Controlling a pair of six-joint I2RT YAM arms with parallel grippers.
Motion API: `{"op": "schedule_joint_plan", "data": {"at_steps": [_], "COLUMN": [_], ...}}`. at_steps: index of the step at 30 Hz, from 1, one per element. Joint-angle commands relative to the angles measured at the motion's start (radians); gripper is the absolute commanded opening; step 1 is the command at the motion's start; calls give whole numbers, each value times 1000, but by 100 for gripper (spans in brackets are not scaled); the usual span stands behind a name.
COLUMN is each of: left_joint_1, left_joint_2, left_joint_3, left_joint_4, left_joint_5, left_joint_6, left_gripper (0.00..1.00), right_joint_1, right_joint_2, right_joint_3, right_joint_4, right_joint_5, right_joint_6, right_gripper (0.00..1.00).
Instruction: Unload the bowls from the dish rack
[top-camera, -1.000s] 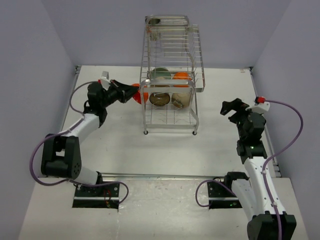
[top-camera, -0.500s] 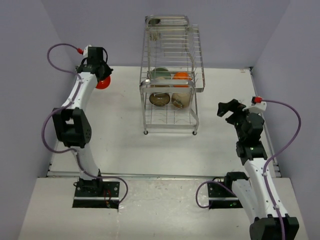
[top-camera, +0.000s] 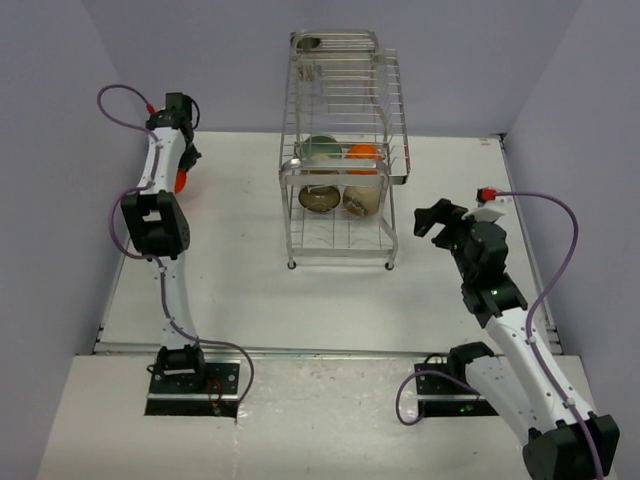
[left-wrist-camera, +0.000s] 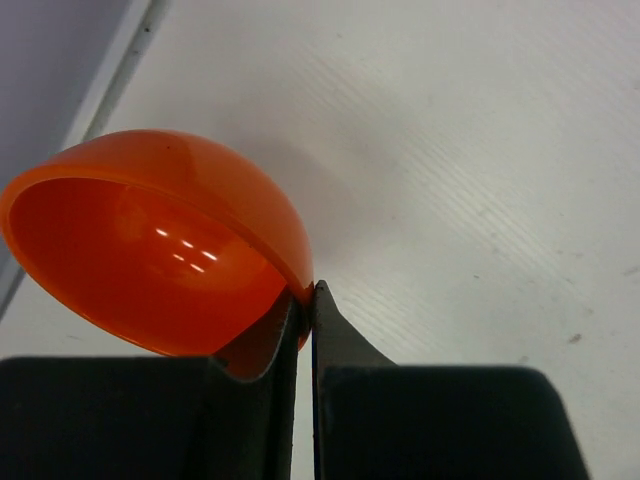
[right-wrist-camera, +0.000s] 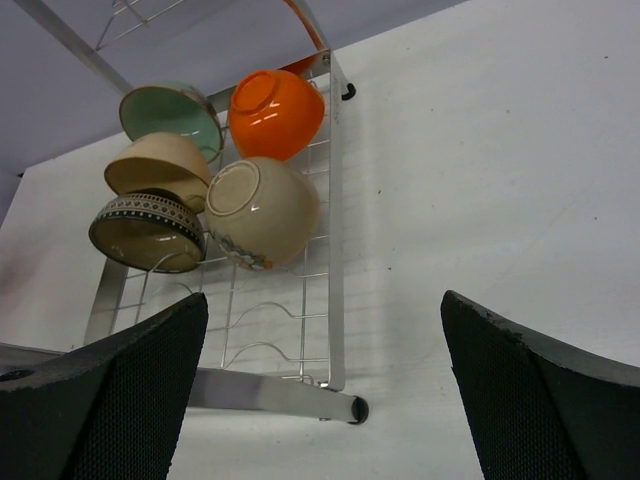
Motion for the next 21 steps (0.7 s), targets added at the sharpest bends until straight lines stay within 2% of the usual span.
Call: {"op": "schedule_joint_plan", "data": {"at_steps": [1,5,21], "left_joint_1": [56,78,93], "left_joint_2": [-34,-44,25], "left_joint_3": [-12,-66,-84], "left_joint_4": [-38,-12,-21], "left_joint_5": [-57,-33,21], "left_joint_6": [80,97,158], "left_gripper": [0,0,0], "right_joint_1": [35,59,72], "right_joint_2": [15,9,-37], "right_joint_3": [44,35,15], "right_joint_4": [5,15,18], "right_joint_5": [50,67,114], "right_joint_6": [-25,-33,-48], "right_gripper": [99,99,99]}}
